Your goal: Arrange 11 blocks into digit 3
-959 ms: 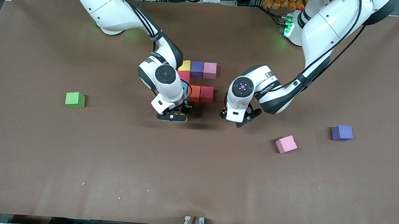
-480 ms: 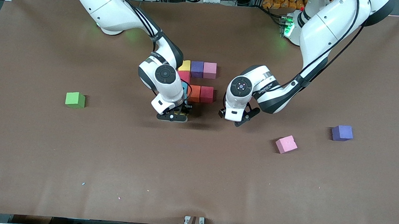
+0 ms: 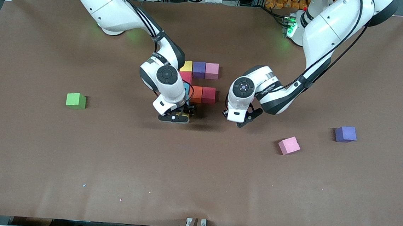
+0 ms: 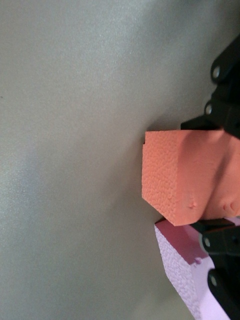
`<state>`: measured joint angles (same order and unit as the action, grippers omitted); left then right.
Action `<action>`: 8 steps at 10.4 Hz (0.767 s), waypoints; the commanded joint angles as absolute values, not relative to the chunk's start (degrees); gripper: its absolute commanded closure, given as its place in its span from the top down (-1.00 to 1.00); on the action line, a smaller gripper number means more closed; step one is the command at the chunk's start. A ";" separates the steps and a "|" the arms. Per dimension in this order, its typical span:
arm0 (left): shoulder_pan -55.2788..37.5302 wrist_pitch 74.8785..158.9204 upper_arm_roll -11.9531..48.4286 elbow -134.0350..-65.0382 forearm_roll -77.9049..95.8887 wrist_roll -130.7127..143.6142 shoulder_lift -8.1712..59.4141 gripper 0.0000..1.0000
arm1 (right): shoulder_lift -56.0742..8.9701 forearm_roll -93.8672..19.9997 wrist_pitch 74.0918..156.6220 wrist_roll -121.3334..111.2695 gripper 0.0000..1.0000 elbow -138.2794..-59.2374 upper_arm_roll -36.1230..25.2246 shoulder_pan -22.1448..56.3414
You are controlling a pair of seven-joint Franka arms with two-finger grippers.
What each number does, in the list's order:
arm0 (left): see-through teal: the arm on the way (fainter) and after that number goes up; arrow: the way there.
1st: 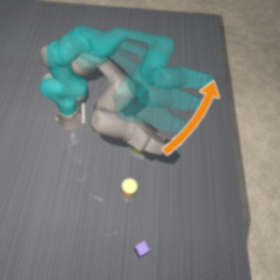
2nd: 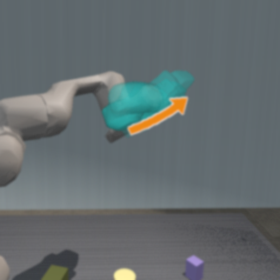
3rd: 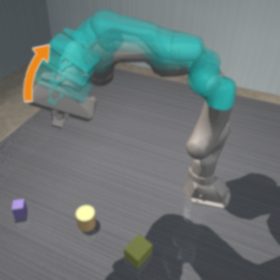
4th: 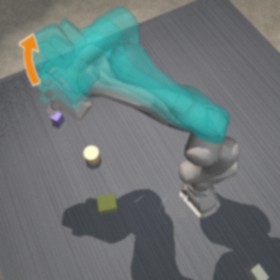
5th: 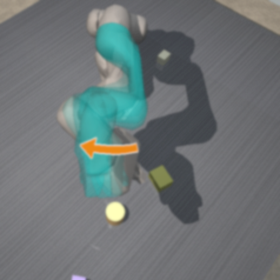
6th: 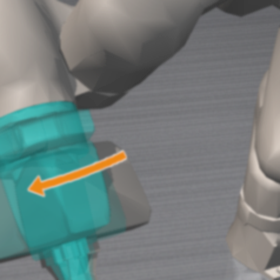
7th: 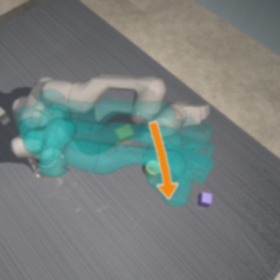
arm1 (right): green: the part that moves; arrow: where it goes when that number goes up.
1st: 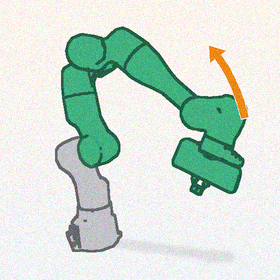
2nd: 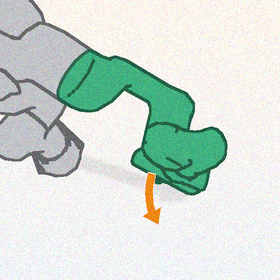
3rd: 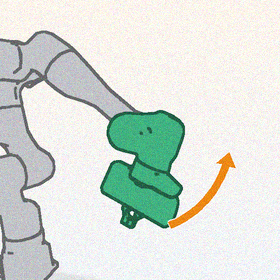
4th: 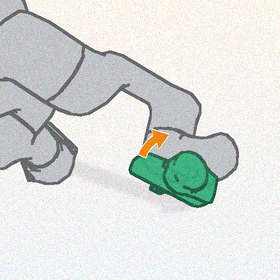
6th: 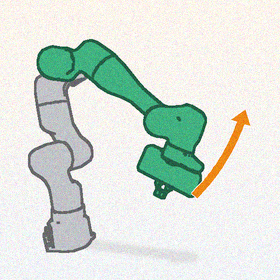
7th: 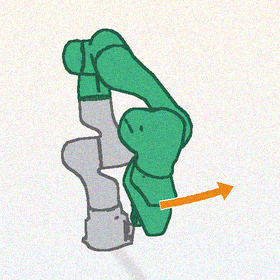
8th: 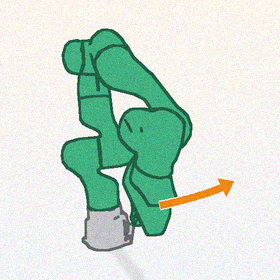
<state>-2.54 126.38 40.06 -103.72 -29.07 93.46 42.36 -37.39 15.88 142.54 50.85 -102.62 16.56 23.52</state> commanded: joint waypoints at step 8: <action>-2.10 126.74 40.08 -98.63 -27.52 101.22 41.57 -0.81 | -31.12 16.35 133.88 44.22 1.00 -102.22 18.28 20.83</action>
